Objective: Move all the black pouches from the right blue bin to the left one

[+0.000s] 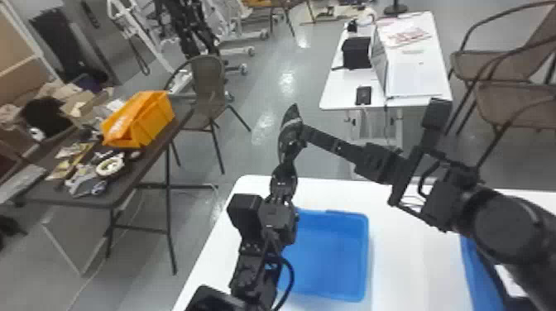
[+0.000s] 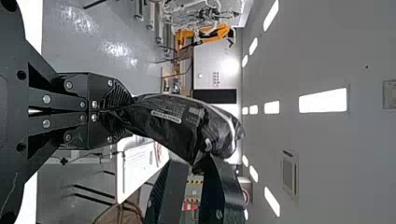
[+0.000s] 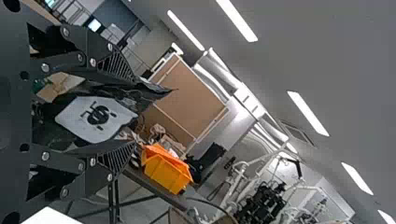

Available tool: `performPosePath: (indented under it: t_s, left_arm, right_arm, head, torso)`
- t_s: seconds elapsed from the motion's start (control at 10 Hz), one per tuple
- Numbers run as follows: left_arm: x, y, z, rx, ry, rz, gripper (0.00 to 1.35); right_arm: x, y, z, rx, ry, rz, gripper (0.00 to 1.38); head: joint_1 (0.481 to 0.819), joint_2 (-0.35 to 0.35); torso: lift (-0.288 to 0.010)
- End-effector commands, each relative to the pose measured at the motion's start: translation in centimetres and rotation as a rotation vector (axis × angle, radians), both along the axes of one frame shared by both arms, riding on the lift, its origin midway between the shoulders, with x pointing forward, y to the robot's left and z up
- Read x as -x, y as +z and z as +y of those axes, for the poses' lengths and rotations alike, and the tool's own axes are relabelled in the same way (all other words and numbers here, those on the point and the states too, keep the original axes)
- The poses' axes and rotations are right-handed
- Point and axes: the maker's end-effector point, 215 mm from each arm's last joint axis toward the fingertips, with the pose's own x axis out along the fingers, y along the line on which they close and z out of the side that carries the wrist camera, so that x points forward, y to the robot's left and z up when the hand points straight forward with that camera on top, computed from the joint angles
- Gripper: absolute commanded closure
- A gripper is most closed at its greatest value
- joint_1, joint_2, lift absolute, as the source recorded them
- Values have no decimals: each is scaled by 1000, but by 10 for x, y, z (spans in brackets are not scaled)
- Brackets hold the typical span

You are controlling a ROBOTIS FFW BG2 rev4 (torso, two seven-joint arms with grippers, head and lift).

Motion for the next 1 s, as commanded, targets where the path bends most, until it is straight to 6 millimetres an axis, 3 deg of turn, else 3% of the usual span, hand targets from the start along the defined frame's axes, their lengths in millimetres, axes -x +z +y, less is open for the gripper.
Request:
performPosePath:
  t_s: [0.0, 0.3, 0.6, 0.7, 0.8, 0.9]
  left_arm:
    - [3, -5, 9, -5, 22, 8, 1220]
    - [19, -39, 35, -27, 84, 84, 1220]
    - [37, -104, 40, 21, 91, 228, 1193]
    - [41, -131, 36, 113, 70, 285, 857]
    - [43, -142, 37, 149, 41, 285, 403]
    - [44, -138, 41, 144, 36, 269, 75]
  right_arm:
    - [-12, 0, -29, 69, -80, -38, 214]
    - [-26, -24, -88, 137, -235, -8, 298]
    - [-20, -49, -109, 158, -274, 41, 298]
    - [-18, -54, -110, 159, -275, 52, 298]
    - [-17, -56, -111, 159, -274, 55, 298]
    - [-18, -56, -115, 161, -279, 54, 298]
  head:
    - [637, 350]
    - [655, 315]
    - [695, 300]
    - [695, 297]
    - [695, 294]
    - [695, 286]
  torso:
    - [10]
    - [10]
    - [10]
    - [10]
    - [10]
    - [10]
